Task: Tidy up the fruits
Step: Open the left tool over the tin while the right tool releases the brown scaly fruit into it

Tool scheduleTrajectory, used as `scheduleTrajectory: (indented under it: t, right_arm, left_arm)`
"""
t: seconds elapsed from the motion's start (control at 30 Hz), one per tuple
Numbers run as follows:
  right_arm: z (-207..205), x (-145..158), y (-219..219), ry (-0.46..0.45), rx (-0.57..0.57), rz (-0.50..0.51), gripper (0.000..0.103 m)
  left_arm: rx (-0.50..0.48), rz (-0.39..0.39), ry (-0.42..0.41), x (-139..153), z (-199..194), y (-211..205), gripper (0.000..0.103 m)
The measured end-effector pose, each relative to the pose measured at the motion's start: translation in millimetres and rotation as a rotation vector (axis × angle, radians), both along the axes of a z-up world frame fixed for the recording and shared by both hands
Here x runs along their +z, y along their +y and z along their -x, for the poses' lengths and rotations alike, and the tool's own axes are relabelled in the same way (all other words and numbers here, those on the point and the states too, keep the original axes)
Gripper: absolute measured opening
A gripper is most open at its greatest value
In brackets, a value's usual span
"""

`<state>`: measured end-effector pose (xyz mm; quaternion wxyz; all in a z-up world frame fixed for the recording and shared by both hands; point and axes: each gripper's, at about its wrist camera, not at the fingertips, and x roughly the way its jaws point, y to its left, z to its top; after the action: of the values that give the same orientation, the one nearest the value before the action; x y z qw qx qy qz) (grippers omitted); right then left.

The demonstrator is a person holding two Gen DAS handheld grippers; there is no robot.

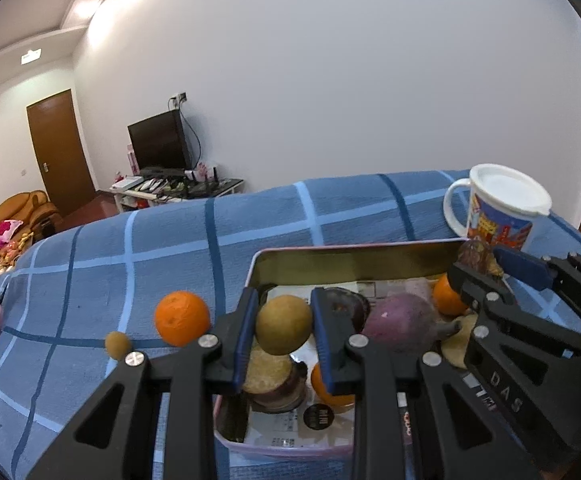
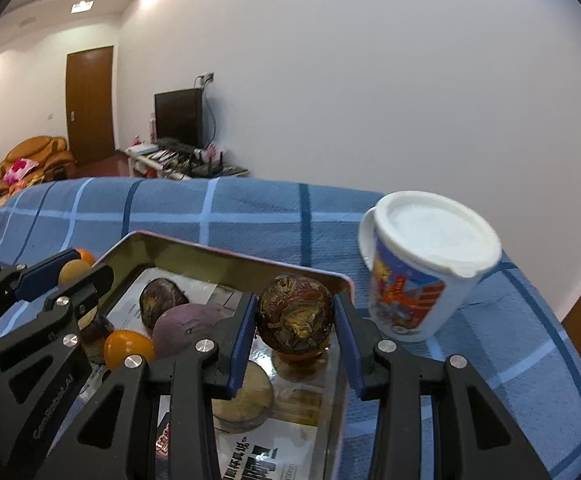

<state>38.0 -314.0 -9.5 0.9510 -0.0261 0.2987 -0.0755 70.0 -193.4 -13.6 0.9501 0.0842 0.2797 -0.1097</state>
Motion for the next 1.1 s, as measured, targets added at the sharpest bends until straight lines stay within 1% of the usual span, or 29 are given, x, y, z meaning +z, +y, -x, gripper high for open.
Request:
scheduleTrajectory:
  t: [0.2,0.63,0.7,0.73,0.8,0.83,0.93,1.0,1.03,1.07,1.1]
  right_arm:
    - [-7.6,-5.6,2.6,0.048,0.027,-0.004,0.042]
    - [-11.8,-8.9,1.9,0.073,0.053,-0.028,0.042]
    - [-11.7,-8.8,3.1,0.072,0.056,-0.024,0.042]
    - [-11.4,-8.7,3.0,0.07,0.059,-0.026,0.042]
    - [-10.2,-8.2,2.5,0.065,0.064,-0.032,0.042]
    - [-9.0,-7.3,2.3,0.058,0.065,-0.034,0.043]
    - [-1.3,-3.0,-0.8,0.015,0.067,-0.052,0.043]
    - [4.4,0.0,-3.2,-0.017,0.056,-0.06,0.043]
    - [5.8,1.7,-3.8,-0.028,0.05,-0.064,0.044]
    - [7.6,3.1,-4.7,-0.04,0.043,-0.071,0.047]
    - [10.4,4.7,-7.2,-0.057,0.031,-0.084,0.049]
  left_arm:
    - [0.016,-0.03,0.01,-3.0,-3.1,-4.0,0.029]
    - [0.016,-0.057,0.03,-6.4,-7.8,-10.9,0.029]
    - [0.017,-0.058,0.031,-6.4,-7.5,-10.1,0.031]
    - [0.022,-0.059,0.027,-5.9,-6.8,-9.7,0.033]
    - [0.021,-0.062,0.015,-5.0,-4.8,-10.3,0.045]
    - [0.022,-0.064,0.008,-4.5,-3.4,-10.4,0.05]
    - [0.02,-0.045,-0.013,-2.6,0.5,-7.4,0.053]
    - [0.022,-0.031,-0.024,-1.1,2.4,-4.7,0.06]
    - [0.028,-0.02,-0.033,0.2,3.8,-2.3,0.065]
    - [0.032,-0.011,-0.039,1.4,4.9,-0.6,0.07]
    - [0.039,0.002,-0.048,2.8,6.5,2.4,0.072]
